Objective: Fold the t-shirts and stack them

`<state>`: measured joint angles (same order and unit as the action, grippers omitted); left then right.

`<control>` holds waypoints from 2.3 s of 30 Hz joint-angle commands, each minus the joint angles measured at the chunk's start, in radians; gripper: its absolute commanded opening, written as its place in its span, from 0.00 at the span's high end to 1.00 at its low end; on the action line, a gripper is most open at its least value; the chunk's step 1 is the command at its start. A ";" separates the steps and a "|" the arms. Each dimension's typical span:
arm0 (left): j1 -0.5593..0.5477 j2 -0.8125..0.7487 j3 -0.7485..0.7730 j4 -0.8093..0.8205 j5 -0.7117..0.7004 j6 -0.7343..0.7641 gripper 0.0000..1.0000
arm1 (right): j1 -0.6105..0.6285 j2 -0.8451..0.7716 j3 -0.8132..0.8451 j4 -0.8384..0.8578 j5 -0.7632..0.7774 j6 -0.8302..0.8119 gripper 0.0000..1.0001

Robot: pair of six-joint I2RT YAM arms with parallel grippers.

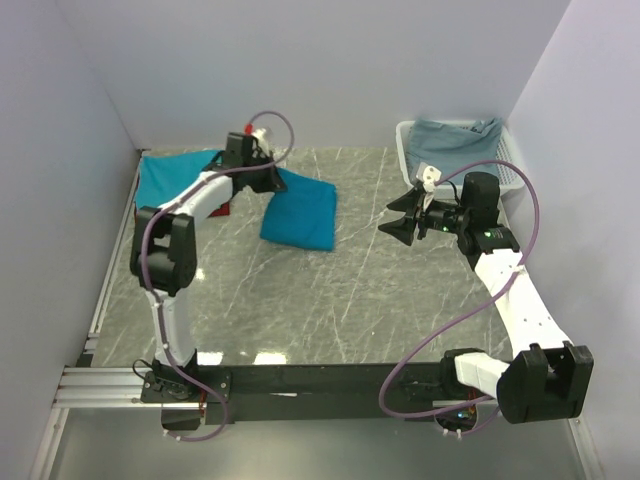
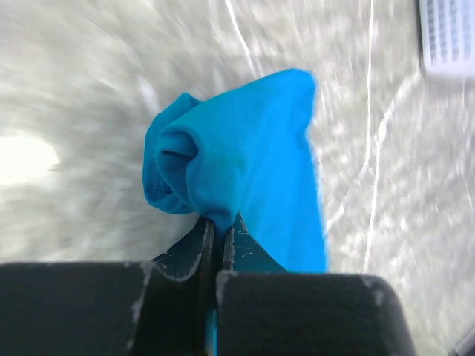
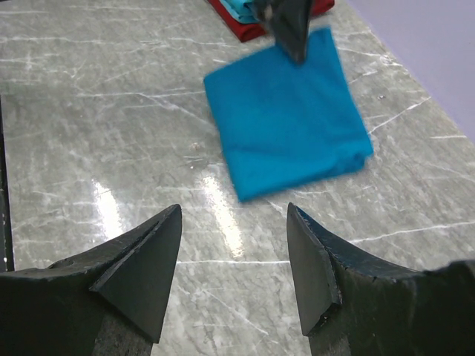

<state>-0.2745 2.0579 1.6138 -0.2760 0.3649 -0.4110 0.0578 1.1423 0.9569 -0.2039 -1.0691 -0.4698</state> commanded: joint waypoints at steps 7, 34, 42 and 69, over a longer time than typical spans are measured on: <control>0.066 -0.188 -0.023 0.040 -0.290 0.216 1.00 | -0.010 0.008 0.008 0.003 -0.025 -0.013 0.35; 0.162 -0.209 0.184 -0.069 -0.412 0.417 1.00 | -0.010 0.059 0.025 -0.040 -0.043 -0.039 0.36; 0.195 -0.235 0.241 -0.103 -0.374 0.417 1.00 | -0.012 0.071 0.029 -0.051 -0.048 -0.047 0.36; 0.264 -0.338 0.274 -0.131 -0.383 0.360 1.00 | -0.010 0.085 0.034 -0.066 -0.048 -0.059 0.36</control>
<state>-0.0162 1.7988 1.8465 -0.4397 -0.0242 -0.0452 0.0540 1.2221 0.9573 -0.2646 -1.0935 -0.5159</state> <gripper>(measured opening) 0.041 0.645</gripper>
